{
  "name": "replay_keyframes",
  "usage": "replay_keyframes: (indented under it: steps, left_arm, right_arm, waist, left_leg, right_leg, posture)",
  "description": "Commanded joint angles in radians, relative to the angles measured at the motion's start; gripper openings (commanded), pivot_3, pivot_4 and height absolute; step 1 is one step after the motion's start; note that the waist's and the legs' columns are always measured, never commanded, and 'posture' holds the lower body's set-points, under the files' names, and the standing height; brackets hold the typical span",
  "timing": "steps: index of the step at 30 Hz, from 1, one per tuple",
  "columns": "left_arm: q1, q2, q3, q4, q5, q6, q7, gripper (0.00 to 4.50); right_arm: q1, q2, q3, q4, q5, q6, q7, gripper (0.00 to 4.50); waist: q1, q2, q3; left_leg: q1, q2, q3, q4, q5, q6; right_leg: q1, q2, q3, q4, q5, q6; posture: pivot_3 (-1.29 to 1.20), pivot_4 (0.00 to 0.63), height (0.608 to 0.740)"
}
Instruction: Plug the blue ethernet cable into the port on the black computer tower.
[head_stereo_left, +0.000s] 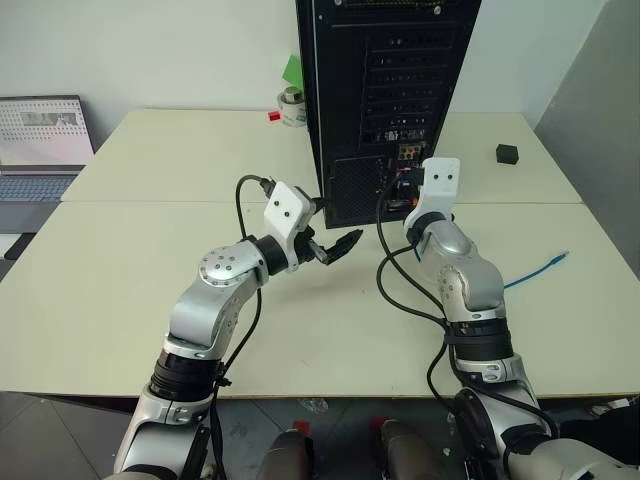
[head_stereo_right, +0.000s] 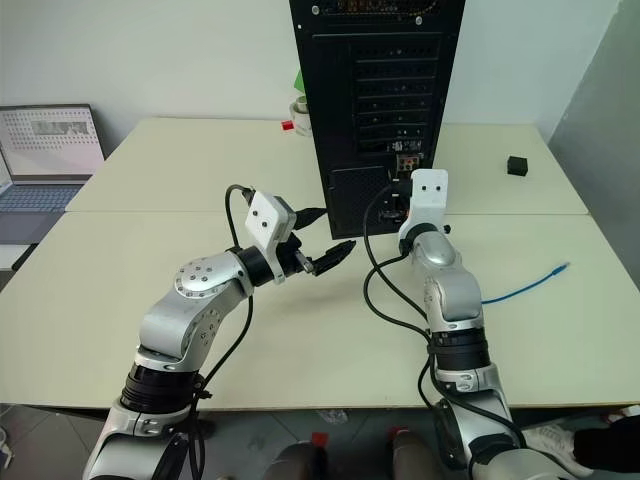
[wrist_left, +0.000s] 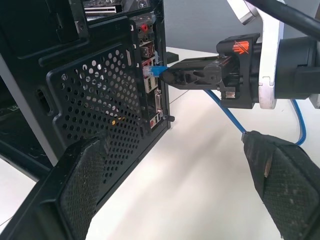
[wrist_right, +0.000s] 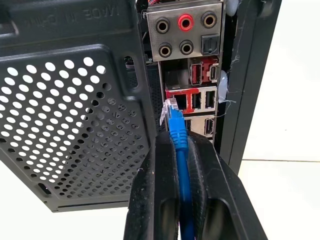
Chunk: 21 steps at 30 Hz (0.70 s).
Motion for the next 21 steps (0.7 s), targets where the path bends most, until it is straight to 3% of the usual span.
replay_keyframes:
  steps: [1,21]
  left_arm:
    - [-0.002,0.007,0.009,-0.045,0.001,-0.019,-0.004,4.46]
    - [-0.003,0.002,0.006,-0.041,0.002,-0.022,-0.003,4.46]
  right_arm:
    - [-0.016,-0.003,-0.008,-0.030,-0.011,-0.025,-0.007,0.00]
    - [-0.030,-0.003,-0.014,-0.001,-0.012,-0.041,-0.012,0.00]
  waist:
    - [0.000,0.000,0.000]
    - [0.000,0.000,0.000]
  left_leg:
    - [0.000,0.000,0.000,0.000,0.000,0.000]
    - [0.000,0.000,0.000,0.000,0.000,0.000]
  right_leg:
    - [0.000,0.000,0.000,0.000,0.000,0.000]
    - [0.000,0.000,0.000,0.000,0.000,0.000]
  posture:
    - [0.00,0.150,0.740]
    - [0.00,0.150,0.740]
